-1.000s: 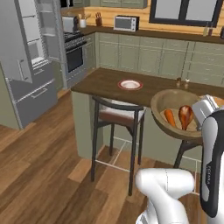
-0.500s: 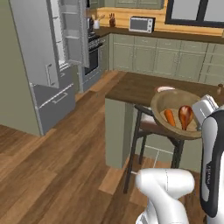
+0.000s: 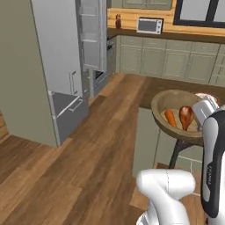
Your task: Pick the chicken drumstick and carrot from their plates and place them in the bowl. Then put the bowl in the fridge.
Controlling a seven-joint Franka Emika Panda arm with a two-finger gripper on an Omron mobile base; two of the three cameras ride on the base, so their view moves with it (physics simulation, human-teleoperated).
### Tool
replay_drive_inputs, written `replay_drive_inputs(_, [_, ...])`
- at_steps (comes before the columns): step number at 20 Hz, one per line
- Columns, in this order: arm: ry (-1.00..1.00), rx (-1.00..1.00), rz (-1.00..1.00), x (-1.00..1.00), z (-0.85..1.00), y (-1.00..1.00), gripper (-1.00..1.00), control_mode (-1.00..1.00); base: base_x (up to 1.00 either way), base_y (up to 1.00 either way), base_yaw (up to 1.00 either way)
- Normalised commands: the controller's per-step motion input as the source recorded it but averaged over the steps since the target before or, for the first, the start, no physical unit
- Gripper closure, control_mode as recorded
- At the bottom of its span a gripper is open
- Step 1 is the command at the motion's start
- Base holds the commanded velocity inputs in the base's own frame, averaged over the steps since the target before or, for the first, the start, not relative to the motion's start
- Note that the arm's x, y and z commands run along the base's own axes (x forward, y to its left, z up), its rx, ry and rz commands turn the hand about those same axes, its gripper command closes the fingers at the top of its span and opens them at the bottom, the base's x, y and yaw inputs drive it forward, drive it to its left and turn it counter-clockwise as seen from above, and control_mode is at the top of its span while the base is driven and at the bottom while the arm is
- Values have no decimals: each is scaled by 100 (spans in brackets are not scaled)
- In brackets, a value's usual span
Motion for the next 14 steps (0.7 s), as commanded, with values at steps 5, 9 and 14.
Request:
replay_drive_inputs(5, [0,0,0,0,0,0,100,100,100,100,-27])
replay_drive_inputs(9, [0,0,0,0,0,0,100,100,100,80,-49])
replay_drive_inputs(14, [0,0,0,0,0,0,100,100,100,85,-50])
